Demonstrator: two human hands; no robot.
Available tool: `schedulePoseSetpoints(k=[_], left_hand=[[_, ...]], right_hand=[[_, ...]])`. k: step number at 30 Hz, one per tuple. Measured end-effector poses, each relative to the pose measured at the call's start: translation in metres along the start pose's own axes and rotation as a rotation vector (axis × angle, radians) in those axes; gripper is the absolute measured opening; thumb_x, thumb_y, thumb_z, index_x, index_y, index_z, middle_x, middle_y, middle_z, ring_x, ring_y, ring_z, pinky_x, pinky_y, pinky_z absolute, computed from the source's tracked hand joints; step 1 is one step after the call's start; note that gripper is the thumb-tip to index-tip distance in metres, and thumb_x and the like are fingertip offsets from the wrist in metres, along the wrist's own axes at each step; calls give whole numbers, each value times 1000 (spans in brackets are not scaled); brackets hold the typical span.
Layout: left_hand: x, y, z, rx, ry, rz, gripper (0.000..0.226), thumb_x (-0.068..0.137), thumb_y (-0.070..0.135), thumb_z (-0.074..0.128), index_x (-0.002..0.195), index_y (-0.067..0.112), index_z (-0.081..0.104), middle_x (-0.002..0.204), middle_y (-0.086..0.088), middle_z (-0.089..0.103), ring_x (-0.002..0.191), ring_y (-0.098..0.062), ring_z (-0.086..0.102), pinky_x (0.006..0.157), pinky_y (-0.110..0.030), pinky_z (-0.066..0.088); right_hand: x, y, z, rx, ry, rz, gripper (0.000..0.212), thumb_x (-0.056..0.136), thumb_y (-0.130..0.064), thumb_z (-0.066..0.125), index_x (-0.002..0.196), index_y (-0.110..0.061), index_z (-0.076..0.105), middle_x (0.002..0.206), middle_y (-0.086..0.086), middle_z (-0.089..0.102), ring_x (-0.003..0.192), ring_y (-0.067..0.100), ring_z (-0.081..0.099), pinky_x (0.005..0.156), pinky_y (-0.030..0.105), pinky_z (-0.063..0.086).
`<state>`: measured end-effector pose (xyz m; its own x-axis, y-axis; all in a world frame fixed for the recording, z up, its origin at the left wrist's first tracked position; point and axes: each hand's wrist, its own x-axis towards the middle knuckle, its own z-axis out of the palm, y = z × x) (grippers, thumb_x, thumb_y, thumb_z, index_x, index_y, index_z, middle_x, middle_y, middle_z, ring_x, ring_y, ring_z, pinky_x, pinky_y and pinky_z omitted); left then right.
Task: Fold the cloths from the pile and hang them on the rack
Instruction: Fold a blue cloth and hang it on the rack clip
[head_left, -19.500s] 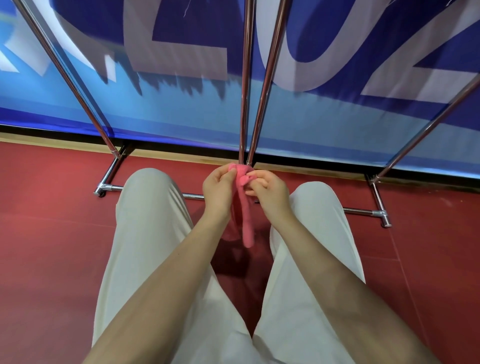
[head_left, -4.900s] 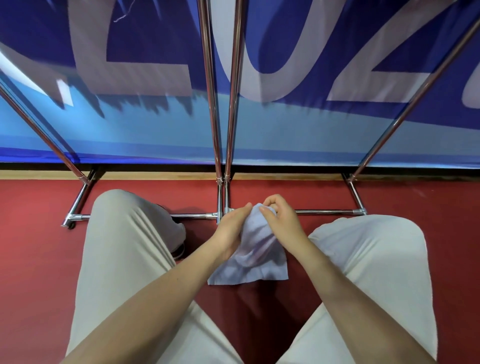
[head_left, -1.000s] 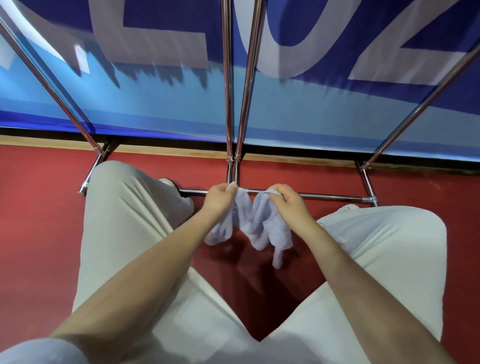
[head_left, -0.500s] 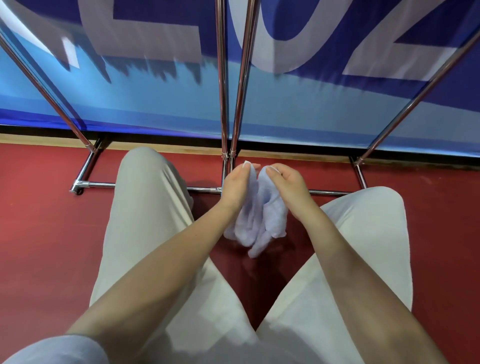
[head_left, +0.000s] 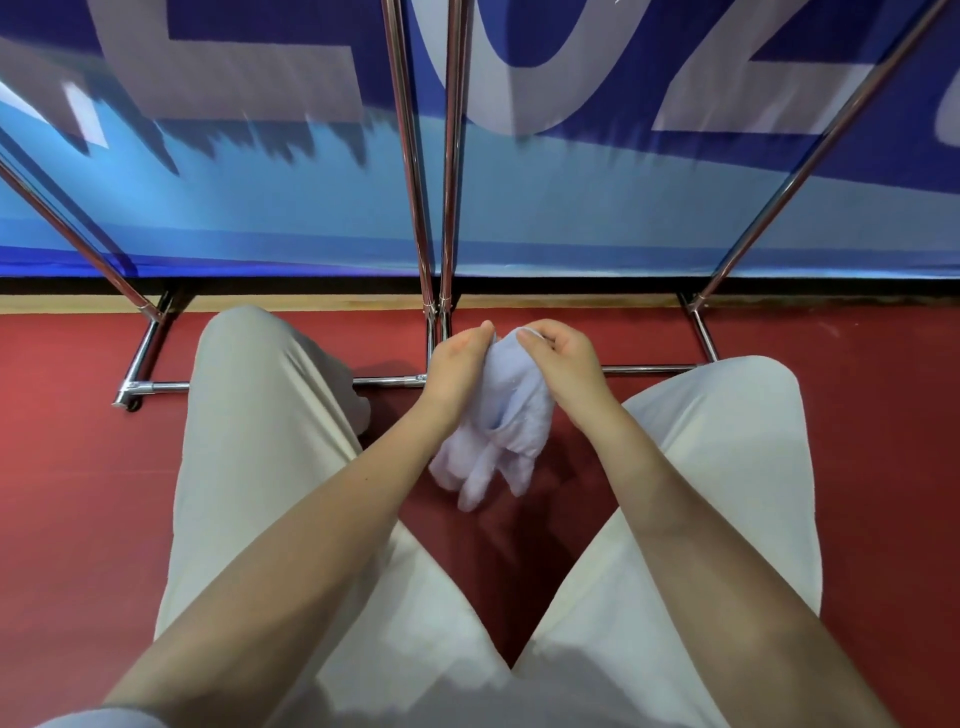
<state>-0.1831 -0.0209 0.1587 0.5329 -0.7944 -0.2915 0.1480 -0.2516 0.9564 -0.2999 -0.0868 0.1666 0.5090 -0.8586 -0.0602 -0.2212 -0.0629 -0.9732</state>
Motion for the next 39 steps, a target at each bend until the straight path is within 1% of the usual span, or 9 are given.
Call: schedulePoseSetpoints(k=[5, 10, 16, 19, 24, 30, 34, 37, 39], left_hand=[[-1, -3, -11, 69, -124, 78, 41, 86, 26, 66, 59, 23, 36, 62, 3, 31, 61, -12, 30, 57, -28, 25], [-1, 4, -30, 24, 8, 146, 29, 86, 29, 62, 70, 12, 44, 72, -6, 37, 70, -17, 34, 66, -32, 31], [0, 8, -54, 16, 165, 125, 34, 93, 26, 58, 61, 24, 46, 64, 10, 50, 66, -9, 46, 65, -26, 39], [4, 8, -64, -24, 227, 109, 27, 91, 32, 58, 65, 25, 52, 74, 2, 57, 75, -15, 52, 73, -34, 44], [12, 7, -78, -87, 358, 68, 25, 87, 36, 52, 64, 27, 55, 69, 2, 51, 74, -17, 46, 72, -33, 38], [15, 4, -83, -52, 450, 123, 29, 98, 24, 43, 88, 14, 68, 72, -4, 51, 68, -15, 47, 67, -30, 39], [23, 0, -89, 261, 442, 210, 34, 98, 24, 44, 86, 12, 73, 77, -6, 51, 75, -14, 45, 66, -29, 34], [20, -5, -85, 172, 435, 173, 30, 91, 41, 51, 76, 16, 60, 79, -1, 47, 68, -8, 38, 66, -29, 31], [15, -4, -77, 11, 429, 86, 21, 91, 40, 56, 81, 22, 61, 80, 3, 48, 67, -4, 39, 67, -27, 35]], right_hand=[[-1, 9, -11, -168, -7, -34, 11, 93, -13, 57, 85, -13, 65, 74, -7, 60, 69, 5, 50, 68, 19, 41], [-9, 24, -14, -486, -118, -122, 19, 95, -11, 51, 78, -17, 53, 64, -9, 47, 62, 12, 40, 61, 27, 30], [-9, 41, -13, -652, -227, 25, 19, 98, -11, 36, 82, -18, 42, 69, -5, 47, 68, 19, 43, 61, 34, 33], [-9, 41, -12, -575, -214, 73, 22, 98, -12, 32, 103, -15, 53, 85, 1, 61, 78, 20, 54, 71, 36, 44], [-3, 32, -10, -293, -68, 80, 24, 99, -12, 40, 105, -11, 63, 94, -3, 63, 85, 11, 55, 67, 9, 40], [-3, 20, -21, 298, 15, 225, 19, 98, -19, 50, 102, -11, 68, 97, 4, 68, 92, 15, 62, 80, 27, 48], [-4, 23, -25, 237, 84, 166, 21, 97, -20, 50, 99, -20, 71, 105, 3, 67, 103, 17, 58, 95, 35, 43], [-8, 20, -24, 154, 107, 126, 28, 99, -15, 43, 101, -25, 69, 110, -3, 67, 106, 12, 57, 99, 31, 41], [-11, 15, -23, 144, 100, 132, 29, 100, -14, 41, 102, -21, 69, 108, -1, 67, 102, 11, 61, 89, 22, 47]])
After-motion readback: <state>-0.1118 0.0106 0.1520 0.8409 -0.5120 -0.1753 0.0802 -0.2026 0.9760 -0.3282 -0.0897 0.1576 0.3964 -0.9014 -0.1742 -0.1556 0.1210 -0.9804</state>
